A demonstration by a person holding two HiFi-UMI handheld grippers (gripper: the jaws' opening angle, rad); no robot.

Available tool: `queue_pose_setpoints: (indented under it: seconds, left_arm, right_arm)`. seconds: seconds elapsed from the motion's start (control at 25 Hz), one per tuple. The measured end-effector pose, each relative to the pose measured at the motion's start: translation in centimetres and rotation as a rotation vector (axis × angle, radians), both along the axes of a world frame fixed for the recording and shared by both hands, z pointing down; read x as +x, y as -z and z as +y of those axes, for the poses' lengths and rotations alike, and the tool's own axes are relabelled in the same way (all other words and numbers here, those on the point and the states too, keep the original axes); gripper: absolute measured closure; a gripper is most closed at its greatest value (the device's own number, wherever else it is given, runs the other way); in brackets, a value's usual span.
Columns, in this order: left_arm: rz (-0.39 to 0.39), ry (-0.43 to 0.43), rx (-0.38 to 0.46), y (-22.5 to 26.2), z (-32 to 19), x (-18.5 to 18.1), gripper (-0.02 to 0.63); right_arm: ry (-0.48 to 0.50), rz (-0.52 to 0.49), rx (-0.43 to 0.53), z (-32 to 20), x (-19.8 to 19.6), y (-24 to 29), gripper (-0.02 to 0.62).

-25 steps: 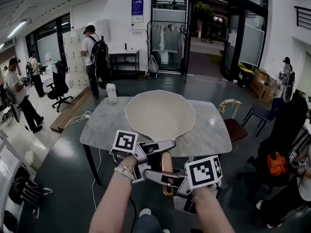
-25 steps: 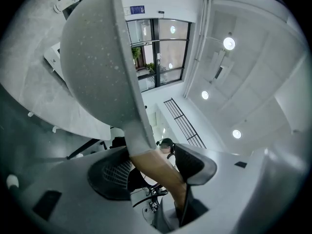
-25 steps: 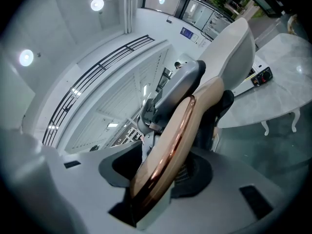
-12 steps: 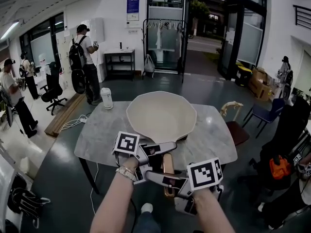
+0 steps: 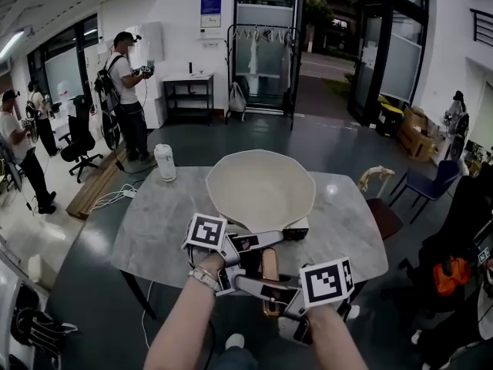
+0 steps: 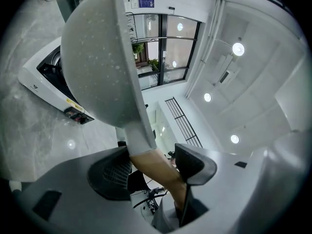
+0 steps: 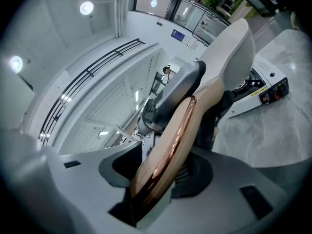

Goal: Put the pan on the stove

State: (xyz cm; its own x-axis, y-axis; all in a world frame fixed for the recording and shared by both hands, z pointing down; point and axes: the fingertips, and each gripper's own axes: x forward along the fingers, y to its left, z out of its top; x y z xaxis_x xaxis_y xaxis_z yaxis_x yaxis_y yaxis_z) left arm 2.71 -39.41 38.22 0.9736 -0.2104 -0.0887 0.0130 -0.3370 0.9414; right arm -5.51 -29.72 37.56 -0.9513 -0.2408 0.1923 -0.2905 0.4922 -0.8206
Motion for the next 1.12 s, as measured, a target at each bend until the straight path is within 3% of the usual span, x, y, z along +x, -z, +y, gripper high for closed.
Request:
queue_pose_setpoints:
  seconds: [0.2, 0.36, 0.72, 0.84, 1.12]
  left_arm:
    - [0.007, -0.007, -0.023, -1.5, -3.1, 0.0, 0.325]
    - [-0.038, -0.021, -0.041, -2.8, -5.5, -0.5, 0.324]
    - [-0.018, -0.038, -0.044, -5.3, -8.8, -0.8, 0.324]
    - [-0.051, -0.032, -0.063, -6.9, -10.0, -0.9, 0.324]
    - [-0.006, -0.062, -0.048, -7.7, -10.9, -0.6, 0.324]
  right_arm:
    - [-0.008, 0.009, -0.01, -3.3, -0.1, -1.4, 0.408]
    - [-0.02, -0.012, -0.035, -5.8, -0.6, -2.1, 0.408]
    - [-0.025, -0.012, -0.041, -8.9, -1.3, -4.5, 0.408]
    - [-0.04, 0.005, -0.036, -10.1, -0.9, -5.4, 0.408]
    - [-0.043, 0.0, -0.034, -11.4, -1.2, -7.2, 0.408]
